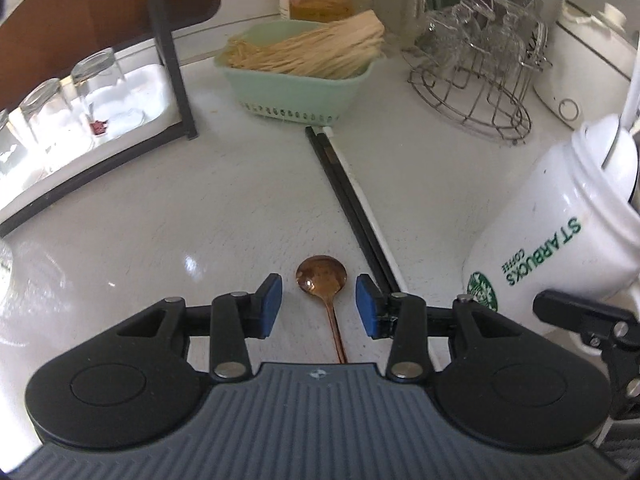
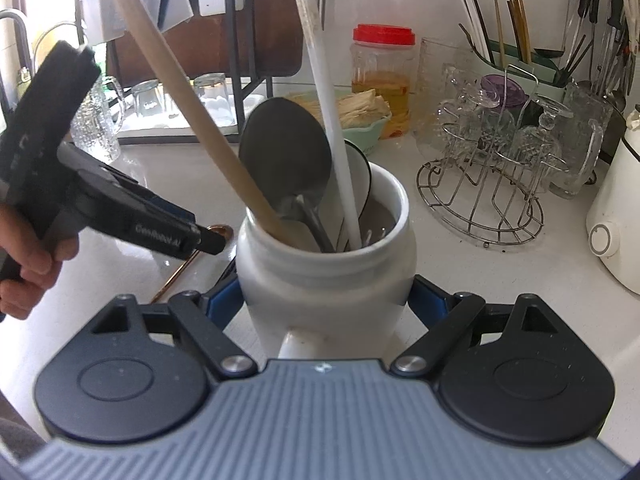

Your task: Organize utensils

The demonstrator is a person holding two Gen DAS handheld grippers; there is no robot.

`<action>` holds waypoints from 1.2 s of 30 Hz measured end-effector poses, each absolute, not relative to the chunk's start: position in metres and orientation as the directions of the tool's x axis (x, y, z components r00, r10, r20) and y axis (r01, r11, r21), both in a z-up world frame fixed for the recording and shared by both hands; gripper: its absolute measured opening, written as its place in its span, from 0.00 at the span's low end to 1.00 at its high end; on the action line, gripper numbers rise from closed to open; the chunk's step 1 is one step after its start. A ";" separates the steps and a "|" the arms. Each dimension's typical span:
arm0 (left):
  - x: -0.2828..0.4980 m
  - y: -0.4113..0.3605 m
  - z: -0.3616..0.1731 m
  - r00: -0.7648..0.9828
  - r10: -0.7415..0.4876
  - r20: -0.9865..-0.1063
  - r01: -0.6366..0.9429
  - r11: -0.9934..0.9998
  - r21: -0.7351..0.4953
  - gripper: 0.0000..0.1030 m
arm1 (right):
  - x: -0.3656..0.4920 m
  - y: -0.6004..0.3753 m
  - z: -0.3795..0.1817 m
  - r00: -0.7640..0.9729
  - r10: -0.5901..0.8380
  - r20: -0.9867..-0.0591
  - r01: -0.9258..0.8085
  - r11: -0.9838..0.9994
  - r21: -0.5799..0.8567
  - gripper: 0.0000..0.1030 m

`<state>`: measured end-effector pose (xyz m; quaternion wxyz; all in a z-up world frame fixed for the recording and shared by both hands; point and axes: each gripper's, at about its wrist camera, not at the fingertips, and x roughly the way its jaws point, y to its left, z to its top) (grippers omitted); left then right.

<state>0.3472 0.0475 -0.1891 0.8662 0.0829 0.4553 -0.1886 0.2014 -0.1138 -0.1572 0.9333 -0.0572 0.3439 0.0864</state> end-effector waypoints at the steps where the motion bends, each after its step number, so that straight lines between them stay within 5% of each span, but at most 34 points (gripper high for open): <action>1: 0.349 0.048 -0.191 0.510 -0.254 -0.822 0.406 0.913 -0.031 0.45 | 0.202 -0.114 -0.157 0.749 0.120 -0.652 -0.198 0.979 -0.047 0.88; 5: 0.350 0.049 -0.191 0.505 -0.268 -0.820 0.425 0.905 -0.034 0.43 | 0.202 -0.113 -0.157 0.748 0.111 -0.654 -0.185 0.982 -0.045 0.88; 8: 0.350 0.048 -0.191 0.506 -0.263 -0.821 0.437 0.899 -0.019 0.31 | 0.202 -0.113 -0.158 0.748 0.106 -0.655 -0.178 0.983 -0.044 0.87; 26: 0.318 0.067 -0.142 0.563 -0.279 -0.778 0.353 0.932 -0.079 0.30 | 0.206 -0.111 -0.155 0.717 0.097 -0.690 -0.179 0.983 -0.048 0.88; 28: 0.309 0.071 -0.131 0.578 -0.283 -0.766 0.335 0.938 -0.094 0.02 | 0.206 -0.111 -0.155 0.714 0.100 -0.693 -0.184 0.982 -0.048 0.88; 36: 0.292 0.076 -0.126 0.581 -0.282 -0.764 0.288 0.949 -0.131 0.01 | 0.206 -0.112 -0.155 0.712 0.110 -0.693 -0.197 0.979 -0.047 0.88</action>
